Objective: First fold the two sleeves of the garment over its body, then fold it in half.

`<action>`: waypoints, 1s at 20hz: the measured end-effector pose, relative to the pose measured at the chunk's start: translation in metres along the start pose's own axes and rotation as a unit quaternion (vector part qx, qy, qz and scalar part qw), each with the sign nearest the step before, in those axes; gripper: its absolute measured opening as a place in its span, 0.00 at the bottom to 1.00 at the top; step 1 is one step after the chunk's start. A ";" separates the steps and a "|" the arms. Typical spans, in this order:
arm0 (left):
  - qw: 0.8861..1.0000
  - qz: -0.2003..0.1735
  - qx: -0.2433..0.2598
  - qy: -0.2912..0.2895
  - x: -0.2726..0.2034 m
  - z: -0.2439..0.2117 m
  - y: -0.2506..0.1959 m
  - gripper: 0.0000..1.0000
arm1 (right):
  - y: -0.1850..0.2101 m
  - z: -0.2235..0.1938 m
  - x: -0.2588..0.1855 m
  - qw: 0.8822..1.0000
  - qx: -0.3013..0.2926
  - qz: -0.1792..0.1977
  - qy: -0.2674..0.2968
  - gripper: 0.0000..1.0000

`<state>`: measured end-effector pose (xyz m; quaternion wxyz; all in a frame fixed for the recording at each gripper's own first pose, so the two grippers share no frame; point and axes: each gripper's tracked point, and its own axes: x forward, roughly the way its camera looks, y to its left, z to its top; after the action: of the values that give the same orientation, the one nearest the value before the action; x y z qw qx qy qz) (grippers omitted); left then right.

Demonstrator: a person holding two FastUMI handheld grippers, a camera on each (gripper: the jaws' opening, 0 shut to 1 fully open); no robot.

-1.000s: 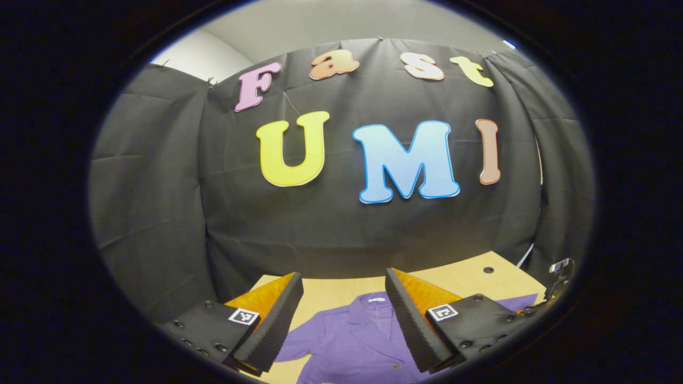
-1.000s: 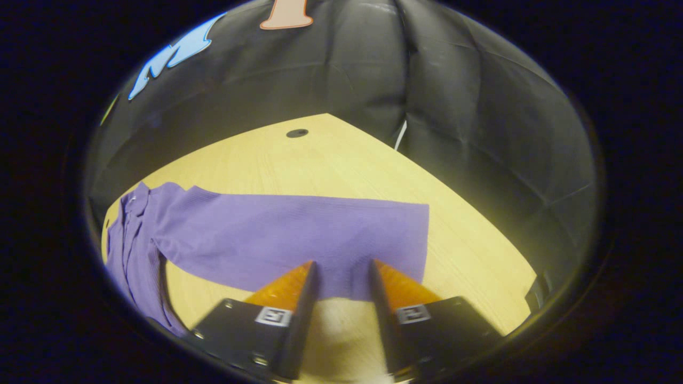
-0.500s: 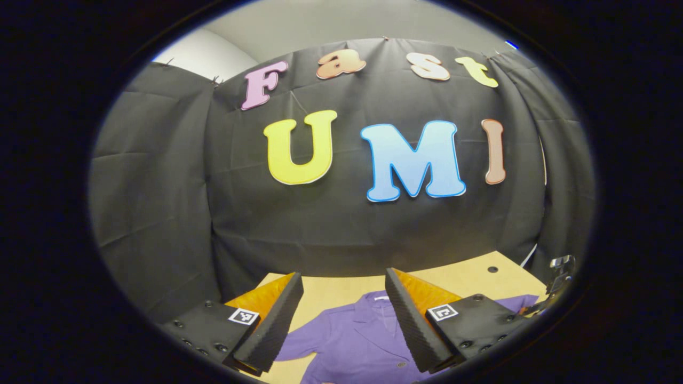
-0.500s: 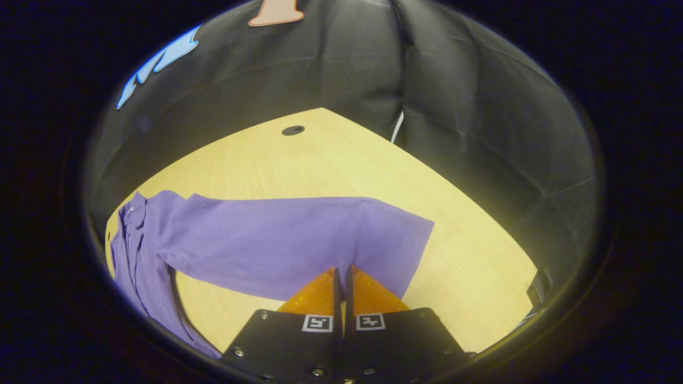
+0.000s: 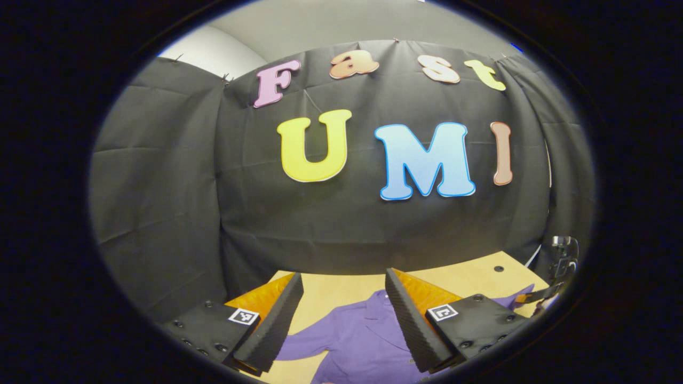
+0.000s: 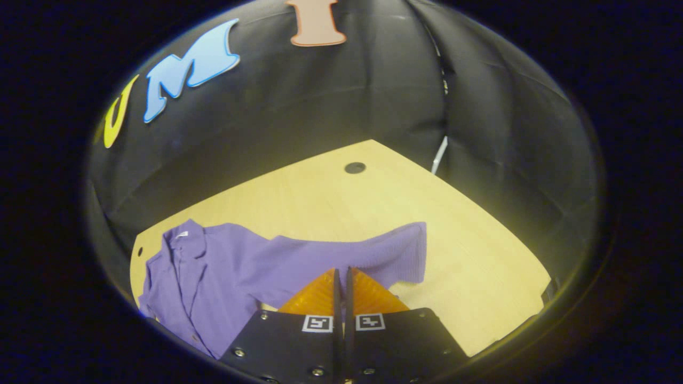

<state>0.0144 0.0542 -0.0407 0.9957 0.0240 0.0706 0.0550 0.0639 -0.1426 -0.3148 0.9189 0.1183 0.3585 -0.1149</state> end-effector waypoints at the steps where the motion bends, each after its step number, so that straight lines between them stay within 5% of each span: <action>1: 1.000 0.003 -0.001 -0.001 -0.001 0.000 0.007 0.99 | 0.018 0.004 -0.005 1.000 -0.007 0.015 -0.004 0.01; 9: 0.999 0.043 0.002 -0.003 -0.017 -0.004 0.073 1.00 | 0.170 0.004 -0.022 0.993 -0.030 0.118 -0.002 0.01; 20: 0.995 0.102 -0.003 0.016 -0.036 -0.028 0.164 1.00 | 0.328 -0.048 -0.049 0.970 -0.080 0.228 0.027 0.01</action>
<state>-0.0428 0.2142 -0.0538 0.9837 0.0269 0.0839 0.1565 0.0955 0.1881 -0.2717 0.9172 0.1262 0.3548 0.1299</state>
